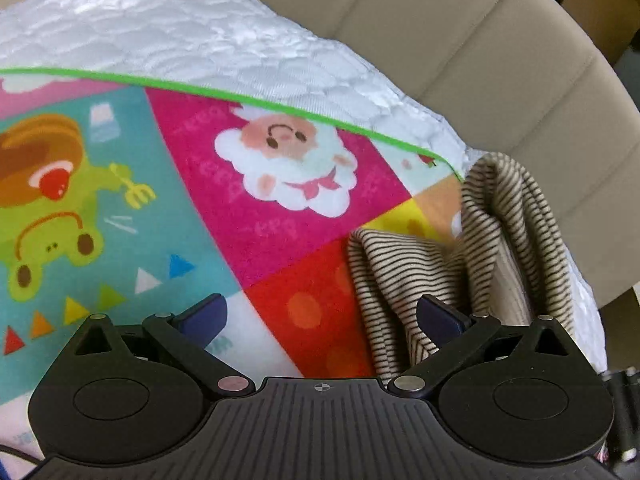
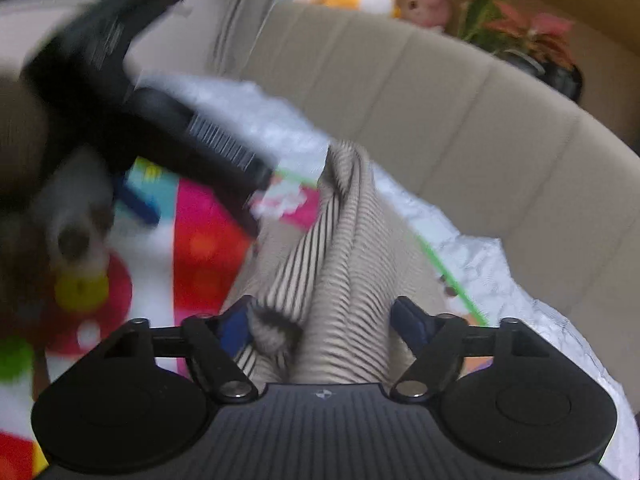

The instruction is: Fold clothes

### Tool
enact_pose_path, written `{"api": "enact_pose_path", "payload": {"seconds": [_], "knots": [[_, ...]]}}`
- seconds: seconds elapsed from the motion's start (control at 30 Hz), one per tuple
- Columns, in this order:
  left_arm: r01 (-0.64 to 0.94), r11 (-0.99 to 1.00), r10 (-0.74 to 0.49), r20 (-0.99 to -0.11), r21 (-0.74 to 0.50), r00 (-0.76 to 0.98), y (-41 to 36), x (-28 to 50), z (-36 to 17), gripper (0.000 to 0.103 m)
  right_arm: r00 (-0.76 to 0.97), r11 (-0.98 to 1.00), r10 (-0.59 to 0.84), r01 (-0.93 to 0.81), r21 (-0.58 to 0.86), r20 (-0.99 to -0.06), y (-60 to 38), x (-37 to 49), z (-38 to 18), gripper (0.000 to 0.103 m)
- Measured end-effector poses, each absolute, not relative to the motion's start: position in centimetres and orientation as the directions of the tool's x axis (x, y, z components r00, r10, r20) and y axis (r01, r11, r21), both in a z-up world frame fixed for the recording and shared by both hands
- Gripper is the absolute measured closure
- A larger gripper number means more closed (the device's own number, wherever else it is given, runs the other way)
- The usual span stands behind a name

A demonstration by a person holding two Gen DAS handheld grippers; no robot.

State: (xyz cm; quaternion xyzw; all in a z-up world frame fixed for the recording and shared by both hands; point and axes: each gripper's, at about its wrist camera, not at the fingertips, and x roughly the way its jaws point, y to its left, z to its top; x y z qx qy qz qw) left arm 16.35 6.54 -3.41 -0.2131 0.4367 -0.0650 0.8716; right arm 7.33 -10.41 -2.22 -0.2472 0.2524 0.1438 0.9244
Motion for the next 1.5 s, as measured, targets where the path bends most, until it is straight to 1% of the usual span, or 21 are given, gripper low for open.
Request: {"api": "enact_pose_path", "payload": {"seconds": [0.07,0.1,0.13,0.2,0.33,0.47,0.5,0.53,0.57,0.63,0.7,0.8,0.87,0.9,0.93,1.03,1.13,1.23,1.3,1.4,1.5], "knots": [[-0.036,0.893,-0.337,-0.72,-0.448,0.607,6.2,16.1,-3.3,0.006,0.839,0.841,0.14,-0.381,-0.384,-0.526,-10.5,7.6,-2.6,0.026],[-0.017,0.888,-0.358,-0.713,-0.46,0.603,6.0,16.0,-3.3,0.014,0.843,0.844,0.142,-0.377,-0.381,-0.519,-10.8,7.7,-2.4,0.036],[-0.003,0.883,-0.374,-0.71,-0.469,0.596,5.8,16.0,-3.4,0.021,0.845,0.844,0.146,-0.377,-0.38,-0.514,-11.3,7.7,-1.8,0.054],[0.014,0.878,-0.395,-0.71,-0.478,0.583,5.4,16.2,-3.5,0.025,0.85,0.84,0.156,-0.382,-0.385,-0.502,-12.1,7.5,-0.5,0.073],[-0.01,0.856,-0.413,-0.694,-0.517,0.59,6.6,16.4,-3.2,0.028,0.859,0.796,0.183,-0.415,-0.441,-0.478,-12.8,5.2,2.6,0.082],[-0.065,0.836,-0.385,-0.665,-0.546,0.64,9.6,16.7,-2.1,0.028,0.797,0.671,0.219,-0.542,-0.506,-0.564,-8.9,3.0,0.5,0.082],[-0.069,0.829,-0.381,-0.651,-0.555,0.657,10.3,16.6,-1.7,0.028,0.776,0.633,0.224,-0.576,-0.518,-0.589,-7.7,2.5,-0.2,0.081],[-0.067,0.82,-0.383,-0.633,-0.568,0.673,11.1,16.6,-1.4,0.028,0.771,0.605,0.213,-0.586,-0.539,-0.6,-6.6,2.1,-1.2,0.076],[-0.057,0.813,-0.391,-0.615,-0.58,0.684,11.5,16.4,-1.1,0.028,0.785,0.596,0.189,-0.569,-0.566,-0.59,-5.7,1.9,-2.2,0.074],[-0.01,0.806,-0.423,-0.589,-0.592,0.689,11.5,16.2,-0.7,0.021,0.8,0.601,0.166,-0.545,-0.584,-0.576,-4.8,2.0,-2.9,0.068],[0.064,0.811,-0.47,-0.583,-0.582,0.663,10.1,16.3,-0.8,0.019,0.79,0.624,0.172,-0.549,-0.556,-0.588,-4.8,2.4,-2.5,0.063],[0.175,0.807,-0.537,-0.576,-0.564,0.617,7.9,16.5,-1.0,0.021,0.76,0.657,0.221,-0.579,-0.482,-0.611,-6.1,2.7,-1.3,0.048],[0.209,0.848,-0.503,-0.615,-0.487,0.608,6.5,16.7,-1.5,0.02,0.735,0.69,0.267,-0.597,-0.409,-0.623,-7.7,2.8,0.0,0.041],[0.213,0.858,-0.491,-0.624,-0.468,0.608,6.4,16.8,-1.9,0.02,0.728,0.706,0.285,-0.599,-0.377,-0.623,-8.6,2.8,0.7,0.033],[0.207,0.861,-0.486,-0.63,-0.466,0.606,6.4,16.9,-2.2,0.019,0.733,0.723,0.29,-0.589,-0.362,-0.615,-9.5,2.7,1.3,0.021],[0.19,0.86,-0.484,-0.636,-0.474,0.601,6.8,17.4,-2.8,0.017,0.778,0.784,0.269,-0.52,-0.34,-0.568,-12.9,2.9,3.3,0.005],[0.194,0.866,-0.477,-0.642,-0.461,0.601,6.6,17.0,-2.6,0.016,0.792,0.87,0.254,-0.438,-0.227,-0.555,-16.3,3.8,4.7,0.001],[0.192,0.868,-0.473,-0.646,-0.458,0.599,6.7,17.0,-2.6,0.014,0.74,0.939,0.249,-0.342,-0.03,-0.625,-19.1,6.1,3.5,0.001],[0.192,0.871,-0.47,-0.649,-0.453,0.598,6.7,17.0,-2.6,0.013,0.689,0.956,0.232,-0.293,0.029,-0.686,-19.8,6.7,1.0,0.001],[0.19,0.873,-0.465,-0.652,-0.448,0.598,6.8,17.1,-2.6,0.012,0.653,0.946,0.261,-0.319,0.054,-0.711,-19.1,6.0,-0.8,0.001],[0.187,0.876,-0.461,-0.655,-0.445,0.599,6.9,17.1,-2.7,0.011,0.68,0.91,0.258,-0.409,-0.063,-0.686,-17.6,4.6,-0.1,0.0]]}}
